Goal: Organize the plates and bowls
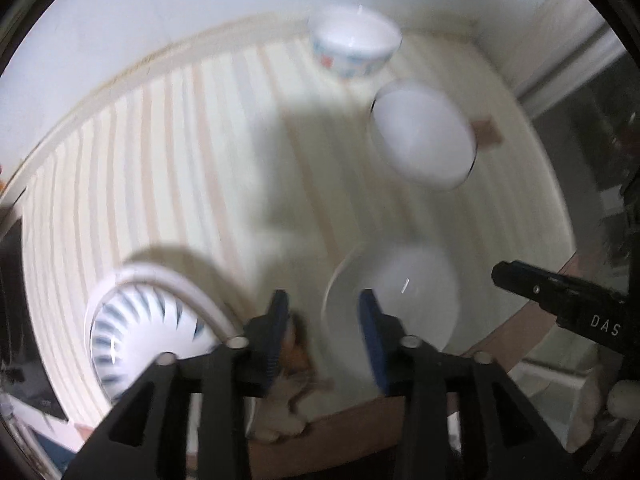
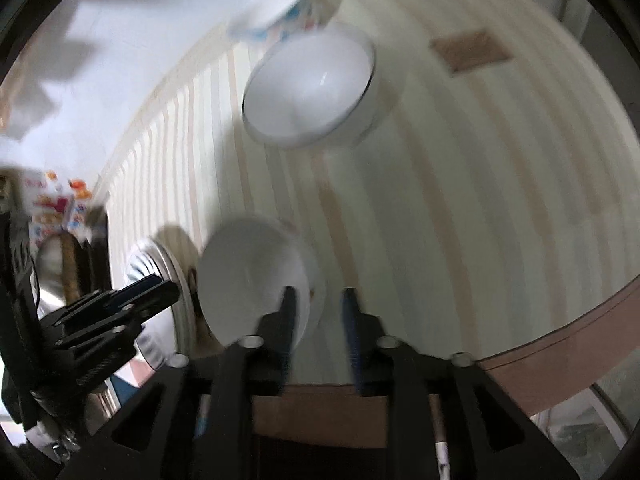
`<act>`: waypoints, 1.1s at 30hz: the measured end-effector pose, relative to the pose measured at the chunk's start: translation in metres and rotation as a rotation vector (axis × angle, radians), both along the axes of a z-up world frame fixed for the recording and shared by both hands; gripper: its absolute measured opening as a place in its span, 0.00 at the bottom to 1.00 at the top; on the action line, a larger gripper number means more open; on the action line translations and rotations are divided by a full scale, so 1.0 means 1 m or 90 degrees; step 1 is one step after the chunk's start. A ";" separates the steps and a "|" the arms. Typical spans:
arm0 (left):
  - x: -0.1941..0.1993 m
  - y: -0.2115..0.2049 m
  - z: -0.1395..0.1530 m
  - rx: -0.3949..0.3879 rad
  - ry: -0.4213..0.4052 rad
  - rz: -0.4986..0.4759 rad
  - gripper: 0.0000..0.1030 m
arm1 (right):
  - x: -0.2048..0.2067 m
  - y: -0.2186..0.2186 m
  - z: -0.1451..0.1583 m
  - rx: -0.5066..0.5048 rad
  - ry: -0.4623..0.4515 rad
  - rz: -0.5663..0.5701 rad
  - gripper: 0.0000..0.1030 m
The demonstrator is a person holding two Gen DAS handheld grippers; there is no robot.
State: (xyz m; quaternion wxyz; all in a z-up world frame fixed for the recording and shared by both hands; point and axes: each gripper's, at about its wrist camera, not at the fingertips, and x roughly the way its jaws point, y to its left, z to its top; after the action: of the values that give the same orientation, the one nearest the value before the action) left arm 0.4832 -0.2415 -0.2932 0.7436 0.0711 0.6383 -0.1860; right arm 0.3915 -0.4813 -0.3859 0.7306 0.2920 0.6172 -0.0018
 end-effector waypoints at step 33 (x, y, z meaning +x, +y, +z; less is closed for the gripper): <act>0.106 -0.087 -0.063 -0.025 0.060 -0.001 0.15 | 0.115 -0.063 -0.030 -0.027 -0.024 -0.034 0.12</act>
State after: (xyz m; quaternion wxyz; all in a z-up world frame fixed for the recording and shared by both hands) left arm 0.5893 -0.3284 -0.3564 0.7138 0.0480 0.6687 -0.2026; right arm 0.5061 -0.5448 -0.4158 0.7480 0.2929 0.5949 -0.0288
